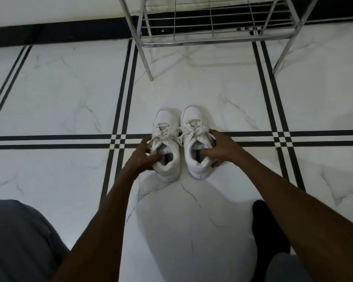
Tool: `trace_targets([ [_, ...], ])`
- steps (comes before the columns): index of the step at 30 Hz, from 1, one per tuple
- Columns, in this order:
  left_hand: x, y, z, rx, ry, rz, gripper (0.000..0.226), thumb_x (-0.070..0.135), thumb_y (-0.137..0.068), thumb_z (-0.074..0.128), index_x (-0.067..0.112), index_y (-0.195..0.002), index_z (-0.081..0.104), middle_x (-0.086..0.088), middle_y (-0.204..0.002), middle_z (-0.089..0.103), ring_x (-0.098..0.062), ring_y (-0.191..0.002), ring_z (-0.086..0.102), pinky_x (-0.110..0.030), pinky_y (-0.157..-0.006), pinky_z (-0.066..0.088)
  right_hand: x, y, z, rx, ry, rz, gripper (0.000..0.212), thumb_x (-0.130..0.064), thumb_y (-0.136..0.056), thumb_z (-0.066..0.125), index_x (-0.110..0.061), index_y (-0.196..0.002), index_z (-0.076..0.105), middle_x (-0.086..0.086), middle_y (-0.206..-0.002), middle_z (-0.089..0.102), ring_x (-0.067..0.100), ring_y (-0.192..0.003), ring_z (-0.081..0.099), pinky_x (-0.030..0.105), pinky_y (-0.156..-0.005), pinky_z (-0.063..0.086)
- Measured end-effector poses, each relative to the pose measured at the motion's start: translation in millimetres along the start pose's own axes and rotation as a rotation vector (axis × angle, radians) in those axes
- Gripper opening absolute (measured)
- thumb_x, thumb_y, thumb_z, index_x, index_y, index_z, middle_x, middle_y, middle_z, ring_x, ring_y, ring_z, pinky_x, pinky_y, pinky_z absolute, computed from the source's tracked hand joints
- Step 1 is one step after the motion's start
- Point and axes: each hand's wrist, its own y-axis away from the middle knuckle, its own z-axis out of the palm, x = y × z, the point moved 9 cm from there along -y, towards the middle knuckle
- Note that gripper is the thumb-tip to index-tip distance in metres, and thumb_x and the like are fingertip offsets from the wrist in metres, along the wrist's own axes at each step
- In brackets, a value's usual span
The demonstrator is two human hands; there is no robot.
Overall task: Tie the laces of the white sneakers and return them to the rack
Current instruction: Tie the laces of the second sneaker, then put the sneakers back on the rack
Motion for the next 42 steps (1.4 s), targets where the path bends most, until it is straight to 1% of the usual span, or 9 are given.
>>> trace_targets([
  [4,16,3,7,0.099,-0.061,0.056,0.072,0.027,-0.073,0.073,0.023,-0.141,0.052,-0.008,-0.116,0.064,-0.032,-0.107,0.068,-0.054,-0.075,0.065,0,4,-8,0.107,0.065,-0.042,0.056,-0.030,-0.073,0.075,-0.019,-0.124,0.056,0.003,-0.107,0.069,0.015,-0.085,0.069,0.037,-0.062,0.064],
  [8,30,-1,12,0.180,-0.099,0.097,0.072,0.033,-0.070,0.067,0.021,-0.141,0.055,-0.005,-0.117,0.068,-0.027,-0.107,0.068,-0.058,-0.086,0.061,3,8,-24,0.233,0.058,-0.072,0.041,-0.038,-0.071,0.073,-0.022,-0.106,0.061,0.000,-0.095,0.071,0.017,-0.083,0.069,0.039,-0.065,0.062],
  [14,74,-7,26,0.257,-0.066,0.221,0.064,0.035,-0.078,0.066,0.024,-0.141,0.056,0.000,-0.115,0.069,-0.022,-0.104,0.069,-0.053,-0.090,0.060,-11,8,-56,0.384,0.057,-0.179,0.040,-0.034,-0.077,0.075,-0.023,-0.114,0.065,-0.005,-0.092,0.074,0.014,-0.084,0.068,0.007,-0.061,0.040],
  [18,105,-12,27,0.309,-0.060,0.292,0.061,0.027,-0.084,0.065,0.033,-0.143,0.053,0.006,-0.114,0.068,-0.023,-0.100,0.072,-0.052,-0.081,0.063,-27,12,-84,0.428,0.003,-0.210,0.059,-0.030,-0.080,0.076,-0.025,-0.135,0.058,-0.011,-0.106,0.068,0.006,-0.092,0.060,0.020,-0.078,0.046],
  [22,139,6,24,0.333,-0.041,0.318,0.058,0.022,-0.089,0.067,0.029,-0.144,0.052,0.004,-0.119,0.068,-0.024,-0.102,0.072,-0.048,-0.076,0.065,-49,37,-107,0.448,-0.065,-0.242,0.058,-0.027,-0.079,0.073,-0.028,-0.134,0.058,-0.011,-0.112,0.072,0.007,-0.100,0.067,0.027,-0.086,0.055],
  [26,180,41,19,0.338,-0.030,0.285,0.055,0.014,-0.093,0.067,0.026,-0.144,0.054,0.007,-0.117,0.068,-0.023,-0.099,0.072,-0.032,-0.075,0.062,-82,75,-133,0.461,-0.082,-0.240,0.056,-0.017,-0.079,0.075,-0.022,-0.132,0.060,-0.017,-0.104,0.067,0.002,-0.098,0.065,0.010,-0.084,0.050],
  [28,205,62,15,0.332,-0.023,0.274,0.053,0.012,-0.093,0.066,0.025,-0.143,0.055,0.008,-0.117,0.069,-0.024,-0.098,0.072,-0.021,-0.070,0.057,-103,95,-149,0.438,-0.080,-0.223,0.056,-0.015,-0.079,0.076,-0.019,-0.132,0.060,-0.016,-0.103,0.065,0.005,-0.099,0.066,0.011,-0.085,0.051],
  [32,266,104,5,0.318,0.021,0.271,0.057,0.024,-0.087,0.062,0.026,-0.144,0.055,0.008,-0.121,0.069,-0.026,-0.102,0.070,-0.026,-0.072,0.057,-145,131,-187,0.403,-0.076,-0.168,0.070,-0.022,-0.080,0.077,-0.017,-0.145,0.051,0.003,-0.129,0.069,0.017,-0.117,0.066,0.038,-0.099,0.055],
  [42,433,145,-25,0.320,-0.023,0.225,0.055,0.006,-0.095,0.064,0.027,-0.145,0.052,0.022,-0.116,0.063,-0.023,-0.105,0.068,-0.035,-0.074,0.063,-265,180,-307,0.372,-0.053,-0.122,0.076,-0.032,-0.081,0.074,-0.019,-0.150,0.044,0.003,-0.133,0.067,0.019,-0.118,0.065,0.042,-0.098,0.055],
])
